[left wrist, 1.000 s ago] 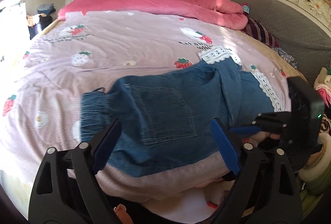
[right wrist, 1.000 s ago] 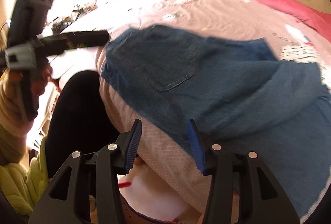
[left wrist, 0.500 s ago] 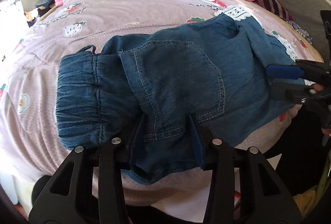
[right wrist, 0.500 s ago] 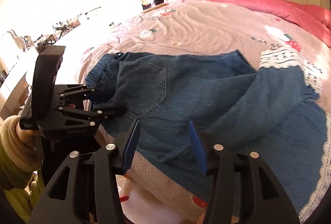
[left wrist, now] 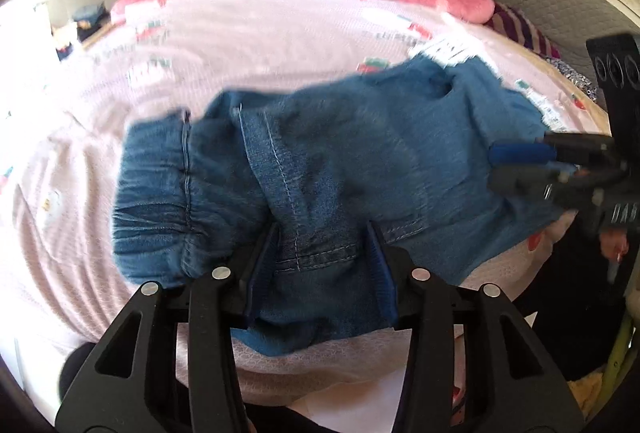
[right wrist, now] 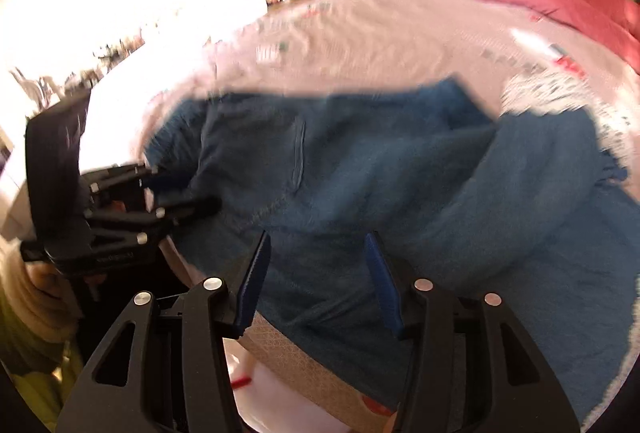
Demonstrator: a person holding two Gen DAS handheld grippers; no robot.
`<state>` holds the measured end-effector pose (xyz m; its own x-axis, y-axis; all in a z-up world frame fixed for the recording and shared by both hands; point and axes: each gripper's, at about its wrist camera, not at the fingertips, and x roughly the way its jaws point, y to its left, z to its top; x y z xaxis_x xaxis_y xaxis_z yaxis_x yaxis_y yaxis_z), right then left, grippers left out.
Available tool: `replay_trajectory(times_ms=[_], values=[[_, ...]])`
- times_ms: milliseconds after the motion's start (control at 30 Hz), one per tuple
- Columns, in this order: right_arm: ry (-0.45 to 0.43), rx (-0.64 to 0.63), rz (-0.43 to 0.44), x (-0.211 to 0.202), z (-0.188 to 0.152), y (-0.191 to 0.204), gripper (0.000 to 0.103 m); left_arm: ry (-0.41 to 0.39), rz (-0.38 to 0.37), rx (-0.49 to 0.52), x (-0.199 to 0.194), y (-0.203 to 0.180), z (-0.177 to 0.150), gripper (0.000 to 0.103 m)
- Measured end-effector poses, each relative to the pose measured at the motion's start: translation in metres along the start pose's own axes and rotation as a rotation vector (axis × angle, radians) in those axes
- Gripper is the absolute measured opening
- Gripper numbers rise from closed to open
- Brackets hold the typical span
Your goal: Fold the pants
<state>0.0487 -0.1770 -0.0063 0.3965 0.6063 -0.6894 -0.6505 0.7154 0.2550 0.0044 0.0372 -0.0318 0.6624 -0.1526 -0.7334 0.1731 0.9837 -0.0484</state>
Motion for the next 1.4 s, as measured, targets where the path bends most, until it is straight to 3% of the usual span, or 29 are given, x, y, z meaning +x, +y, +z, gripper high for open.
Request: replay_trajectory(times_ms=[200,333,467,700,800,967,1167,1300,1400], values=[[-0.101,0.106,-0.093,-0.049,0.002,-0.04,0.061,-0.087,-0.027,0.013,-0.035,-0.018,0.017,0.064],[-0.128,0.16,-0.151,-0.067,-0.006,-0.061,0.067,-0.152,-0.048,0.055,-0.046,-0.041,0.03,0.068],[-0.144,0.188,-0.198,-0.076,-0.004,-0.075,0.073,-0.105,-0.182,0.066,-0.027,-0.068,0.043,0.071],[-0.162,0.141,-0.261,-0.087,0.012,-0.083,0.083,0.018,-0.329,0.025,0.022,-0.103,0.062,0.071],[-0.147,0.113,-0.274,-0.082,0.027,-0.088,0.084,0.067,-0.354,-0.003,0.042,-0.108,0.068,0.071],[-0.083,0.048,-0.293,-0.058,0.058,-0.097,0.087,0.091,-0.392,-0.007,0.059,-0.113,0.06,0.056],[-0.002,-0.074,-0.327,-0.015,0.096,-0.097,0.088,0.094,-0.424,-0.006,0.078,-0.119,0.05,0.021],[0.083,-0.141,-0.341,0.021,0.121,-0.1,0.088,0.084,-0.501,-0.047,0.08,-0.111,0.05,0.012],[0.195,-0.238,-0.371,0.058,0.139,-0.101,0.087,0.068,-0.51,-0.049,0.079,-0.108,0.049,0.009]])
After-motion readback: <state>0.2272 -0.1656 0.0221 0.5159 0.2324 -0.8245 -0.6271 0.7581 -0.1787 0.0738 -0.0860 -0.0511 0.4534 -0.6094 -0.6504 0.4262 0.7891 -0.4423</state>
